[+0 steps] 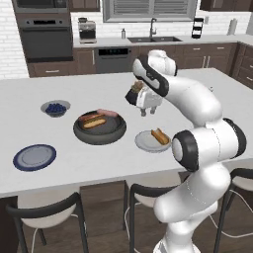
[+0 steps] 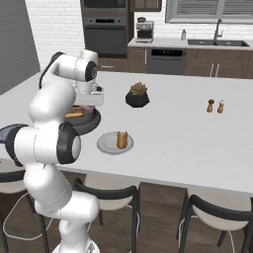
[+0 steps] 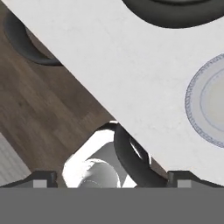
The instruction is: Place one bun and one sausage from the bowl on each plate.
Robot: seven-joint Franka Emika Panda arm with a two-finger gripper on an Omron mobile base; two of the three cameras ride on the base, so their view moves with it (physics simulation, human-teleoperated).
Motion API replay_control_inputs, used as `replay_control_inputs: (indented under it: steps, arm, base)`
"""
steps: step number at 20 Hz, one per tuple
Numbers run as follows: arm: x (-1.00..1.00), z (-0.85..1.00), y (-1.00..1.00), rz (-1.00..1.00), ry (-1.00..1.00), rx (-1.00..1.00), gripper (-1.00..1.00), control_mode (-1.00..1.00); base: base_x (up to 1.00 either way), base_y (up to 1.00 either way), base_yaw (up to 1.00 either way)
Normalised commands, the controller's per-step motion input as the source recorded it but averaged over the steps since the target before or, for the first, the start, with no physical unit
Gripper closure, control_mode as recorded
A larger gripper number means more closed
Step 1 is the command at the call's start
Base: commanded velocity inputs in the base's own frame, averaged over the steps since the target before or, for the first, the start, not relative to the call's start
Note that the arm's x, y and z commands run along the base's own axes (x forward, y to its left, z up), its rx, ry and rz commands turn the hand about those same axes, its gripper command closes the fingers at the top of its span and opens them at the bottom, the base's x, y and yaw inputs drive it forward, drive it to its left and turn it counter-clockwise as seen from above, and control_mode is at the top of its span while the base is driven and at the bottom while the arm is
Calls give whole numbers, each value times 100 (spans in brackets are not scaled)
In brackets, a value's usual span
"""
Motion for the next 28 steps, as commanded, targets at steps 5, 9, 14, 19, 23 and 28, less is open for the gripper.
replay_control_inputs:
  steps: [5,9,14,19,23,28]
  arm:
    - [-73,7,55,0,-11,-4,-100,-100]
    - [-47,9,36,-2,-15,0,-100,-100]
    - [-16,1,30,-6,-14,4,-100,-100]
    - [0,0,0,0,0,0,-100,-100]
    - [-3,0,2,0,0,0,-100,-100]
    - [-15,0,61,-10,-3,-6,-100,-100]
  base:
    - [0,0,0]
    - [0,0,0]
    - [0,0,0]
    - [0,0,0]
    - [0,0,0]
    - [0,0,0]
